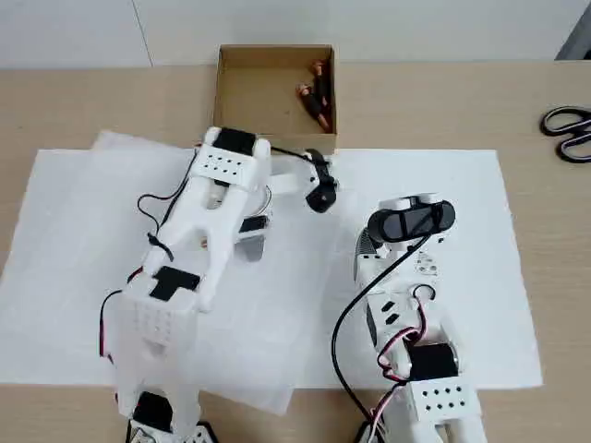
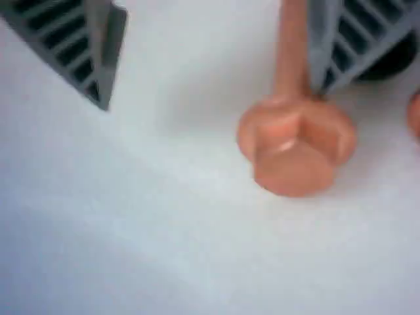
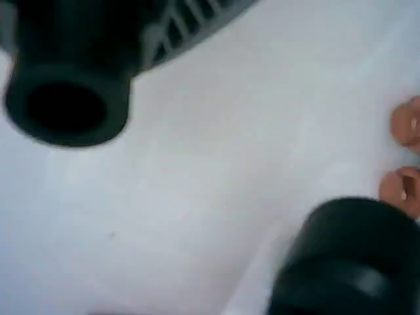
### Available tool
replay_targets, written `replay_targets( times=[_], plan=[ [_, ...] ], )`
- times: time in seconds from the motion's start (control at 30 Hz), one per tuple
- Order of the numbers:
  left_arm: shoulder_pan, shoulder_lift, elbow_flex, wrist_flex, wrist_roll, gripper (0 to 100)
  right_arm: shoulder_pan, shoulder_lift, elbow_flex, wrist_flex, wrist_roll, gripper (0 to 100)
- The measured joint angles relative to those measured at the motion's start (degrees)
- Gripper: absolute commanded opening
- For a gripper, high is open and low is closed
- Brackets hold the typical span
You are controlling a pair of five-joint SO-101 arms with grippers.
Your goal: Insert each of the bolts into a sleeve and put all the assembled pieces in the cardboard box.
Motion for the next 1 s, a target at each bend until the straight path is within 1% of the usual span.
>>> replay_targets(
  times=[0.17,0.23,0.27,0.37,0.43,0.57,0.67,0.73,0.83,1.0],
  plan=[
    [0.0,2.02,0.0,0.0,0.0,19,0.0,0.0,0.0,0.0,0.0,0.4],
    [0.0,2.02,0.0,0.0,0.0,17,0.0,0.0,0.0,0.0,0.0,0.4],
    [0.0,2.02,-0.09,0.0,0.0,14,0.0,0.0,0.0,0.0,0.0,0.4],
    [0.09,2.11,-0.53,0.53,1.14,0,0.0,0.0,0.0,0.0,0.0,0.4],
    [0.26,2.2,-1.14,0.62,1.85,2,0.0,0.0,0.0,0.0,0.0,0.4],
    [0.18,2.2,-2.29,0.18,3.52,1,0.0,0.0,0.0,0.0,0.0,0.4],
    [0.35,2.2,-3.08,2.46,3.78,1,0.0,0.0,0.0,0.0,0.0,0.4],
    [0.53,2.29,-4.4,2.37,5.01,1,0.0,0.0,0.0,0.0,0.0,0.4],
    [0.88,1.93,-5.63,2.55,8.88,1,0.0,0.0,0.0,0.0,0.0,0.4],
    [2.73,-6.33,-5.63,2.55,11.6,1,0.0,0.0,0.0,0.0,0.0,0.4]
  ],
)
